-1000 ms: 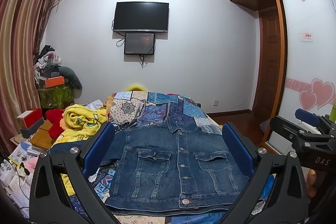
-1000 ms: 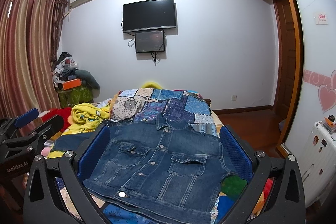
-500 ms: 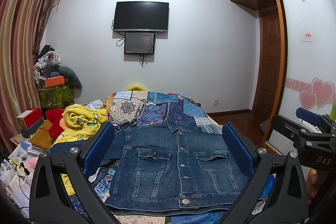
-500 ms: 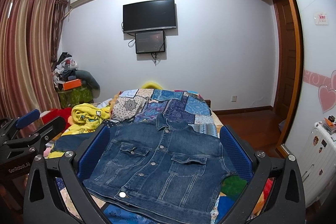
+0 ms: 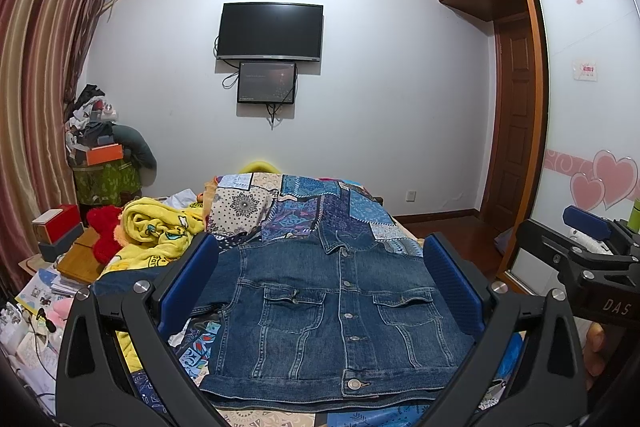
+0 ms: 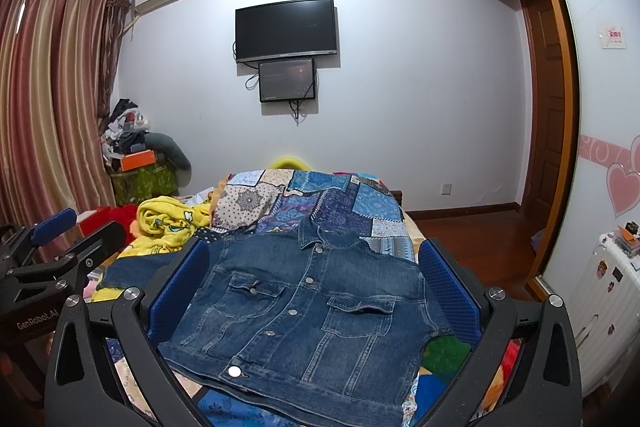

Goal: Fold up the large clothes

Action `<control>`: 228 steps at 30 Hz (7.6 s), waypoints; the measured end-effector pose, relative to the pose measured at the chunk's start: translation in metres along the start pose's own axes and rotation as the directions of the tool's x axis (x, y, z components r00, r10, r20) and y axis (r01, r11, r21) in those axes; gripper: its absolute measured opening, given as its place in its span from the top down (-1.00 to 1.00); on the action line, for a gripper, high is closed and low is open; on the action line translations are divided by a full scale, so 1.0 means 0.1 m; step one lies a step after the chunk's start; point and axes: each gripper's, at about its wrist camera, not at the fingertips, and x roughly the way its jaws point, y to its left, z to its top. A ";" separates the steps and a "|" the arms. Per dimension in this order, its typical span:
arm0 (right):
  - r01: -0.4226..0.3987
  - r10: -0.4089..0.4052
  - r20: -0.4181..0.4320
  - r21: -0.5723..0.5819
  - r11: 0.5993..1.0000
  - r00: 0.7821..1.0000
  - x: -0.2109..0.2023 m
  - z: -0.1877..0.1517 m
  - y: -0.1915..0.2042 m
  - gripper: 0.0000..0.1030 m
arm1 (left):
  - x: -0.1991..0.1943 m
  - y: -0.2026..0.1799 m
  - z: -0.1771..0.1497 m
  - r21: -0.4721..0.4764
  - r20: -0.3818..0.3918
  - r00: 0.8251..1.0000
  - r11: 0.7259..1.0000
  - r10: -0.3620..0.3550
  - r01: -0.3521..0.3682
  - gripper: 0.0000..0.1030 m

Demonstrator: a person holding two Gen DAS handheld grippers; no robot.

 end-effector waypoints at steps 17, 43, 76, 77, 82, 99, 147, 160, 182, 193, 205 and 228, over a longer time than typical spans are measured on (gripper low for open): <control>0.007 -0.007 -0.022 -0.014 1.000 1.000 0.12 0.00 0.05 -1.00 | 0.15 0.09 -0.05 -0.009 -0.026 1.000 1.000 0.009 -0.009 -1.00; 0.037 -0.033 -0.351 0.003 0.999 0.936 1.62 -0.39 0.05 -1.00 | 1.64 2.26 -0.84 -0.153 -0.326 0.909 0.935 0.258 -0.320 -1.00; 0.105 -0.079 -0.513 0.021 0.994 0.855 2.40 -0.62 -0.05 -1.00 | 2.72 4.47 -1.84 -0.455 -0.611 0.746 0.654 0.263 -0.604 0.57; 0.107 -0.083 -0.509 0.018 0.994 0.857 2.39 -0.61 -0.05 -1.00 | 2.71 4.43 -1.73 -0.434 -0.601 0.744 0.663 0.291 -0.610 0.62; 0.108 -0.086 -0.495 0.017 0.994 0.865 2.31 -0.58 -0.08 -1.00 | 2.75 4.24 -1.20 -0.387 -0.537 0.771 0.712 0.342 -0.585 0.75; 0.150 -0.133 -0.432 0.006 0.989 0.892 2.09 -0.59 -0.47 -1.00 | 3.41 1.92 0.50 -0.226 -0.257 0.965 0.969 0.043 -0.103 0.79; -0.282 -0.045 -0.593 -0.446 0.849 0.804 3.34 -0.92 0.70 -0.98 | 3.48 1.67 -1.21 0.075 -0.668 0.740 0.997 0.074 -0.032 -0.85; -0.345 -0.045 -0.663 -0.445 0.827 0.747 3.91 -1.18 0.74 -0.33 | 3.64 1.82 -1.48 0.033 -0.717 0.695 0.998 0.060 -0.052 -0.85; -0.090 0.132 -0.489 0.110 0.990 0.862 3.35 -0.44 -0.76 0.74 | 3.89 0.89 -1.11 0.046 -0.695 0.719 0.998 0.003 0.041 -0.85; -0.001 0.187 -0.590 0.301 0.954 0.785 3.28 -1.06 -1.37 0.83 | 4.04 0.77 -1.63 0.065 -0.787 0.616 0.998 0.038 0.022 -0.85; 0.107 0.013 -0.680 0.135 0.985 0.733 3.17 -1.12 -1.53 0.34 | 3.81 0.64 -1.57 0.090 -0.778 0.627 0.995 0.045 0.040 -0.85; 0.334 0.100 -0.626 0.536 0.775 0.774 1.86 -1.48 -3.00 -0.66 | 3.13 0.15 -0.94 -0.012 -0.644 0.765 0.999 -0.030 0.029 -0.93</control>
